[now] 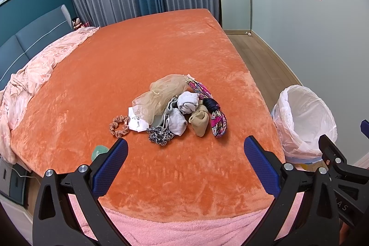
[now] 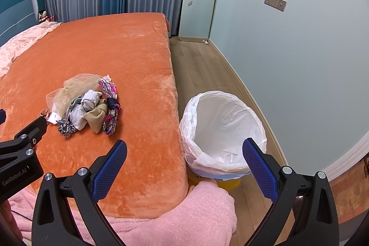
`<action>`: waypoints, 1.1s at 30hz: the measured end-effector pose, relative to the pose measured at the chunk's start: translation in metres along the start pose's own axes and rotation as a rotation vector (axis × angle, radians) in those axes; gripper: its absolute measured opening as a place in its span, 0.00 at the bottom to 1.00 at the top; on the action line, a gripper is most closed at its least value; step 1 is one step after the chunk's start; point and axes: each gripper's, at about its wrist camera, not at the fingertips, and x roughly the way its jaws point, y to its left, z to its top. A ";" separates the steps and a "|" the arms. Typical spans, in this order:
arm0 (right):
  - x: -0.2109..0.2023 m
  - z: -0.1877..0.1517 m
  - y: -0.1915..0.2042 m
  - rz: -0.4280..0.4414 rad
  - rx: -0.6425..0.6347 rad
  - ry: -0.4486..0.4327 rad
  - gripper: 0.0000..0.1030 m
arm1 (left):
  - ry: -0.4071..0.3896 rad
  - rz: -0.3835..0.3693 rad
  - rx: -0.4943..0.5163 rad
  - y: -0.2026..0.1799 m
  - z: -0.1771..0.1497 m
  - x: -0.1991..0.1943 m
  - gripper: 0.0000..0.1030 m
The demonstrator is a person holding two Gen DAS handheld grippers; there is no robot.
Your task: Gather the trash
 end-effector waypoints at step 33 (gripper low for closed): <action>0.000 -0.001 0.001 0.000 -0.001 0.002 0.93 | 0.018 0.009 -0.012 0.002 -0.003 0.005 0.93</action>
